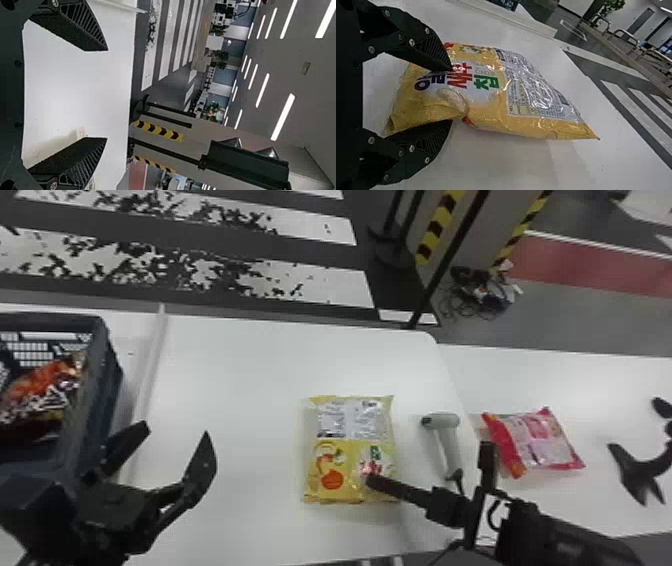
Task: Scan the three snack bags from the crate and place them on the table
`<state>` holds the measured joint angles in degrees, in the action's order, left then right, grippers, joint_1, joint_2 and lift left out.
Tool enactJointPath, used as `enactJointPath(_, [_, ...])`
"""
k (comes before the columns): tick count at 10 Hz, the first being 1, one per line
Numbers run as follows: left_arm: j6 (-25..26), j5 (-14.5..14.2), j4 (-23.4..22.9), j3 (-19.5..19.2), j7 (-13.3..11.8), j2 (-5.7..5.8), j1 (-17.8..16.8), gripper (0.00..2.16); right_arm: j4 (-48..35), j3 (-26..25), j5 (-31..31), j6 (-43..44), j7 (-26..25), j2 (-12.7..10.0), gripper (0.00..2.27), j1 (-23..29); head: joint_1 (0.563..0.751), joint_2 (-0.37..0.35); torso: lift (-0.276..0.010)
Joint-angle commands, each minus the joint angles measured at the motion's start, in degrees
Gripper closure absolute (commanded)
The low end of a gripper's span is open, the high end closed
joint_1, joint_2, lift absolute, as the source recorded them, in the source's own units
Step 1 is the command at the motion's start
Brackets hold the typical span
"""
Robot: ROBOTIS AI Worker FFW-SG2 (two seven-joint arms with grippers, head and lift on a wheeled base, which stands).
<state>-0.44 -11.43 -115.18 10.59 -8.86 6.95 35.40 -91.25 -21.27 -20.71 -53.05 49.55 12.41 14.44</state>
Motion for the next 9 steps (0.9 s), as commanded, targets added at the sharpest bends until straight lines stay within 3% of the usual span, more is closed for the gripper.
enactJointPath(1, [-0.12, -0.18, 0.49, 0.04, -0.02, -0.01, -0.24, 0.07, -0.51, 0.0, 0.32, 0.0, 0.37, 0.07, 2.13, 0.15, 0.695, -0.265, -0.062])
enactJointPath(5, [-0.47, -0.44, 0.49, -0.13, -0.02, 0.34, -0.24, 0.07, -4.38, -0.18, -1.18, -2.63, 0.46, -0.02, 2.13, 1.47, 0.695, -0.261, -0.062])
enactJointPath(9, [-0.47, -0.44, 0.75, -0.13, -0.02, 0.43, -0.24, 0.07, -12.64, -5.8, -10.58, -7.55, 0.46, -0.54, 2.13, 3.4, 0.695, -0.24, -0.062])
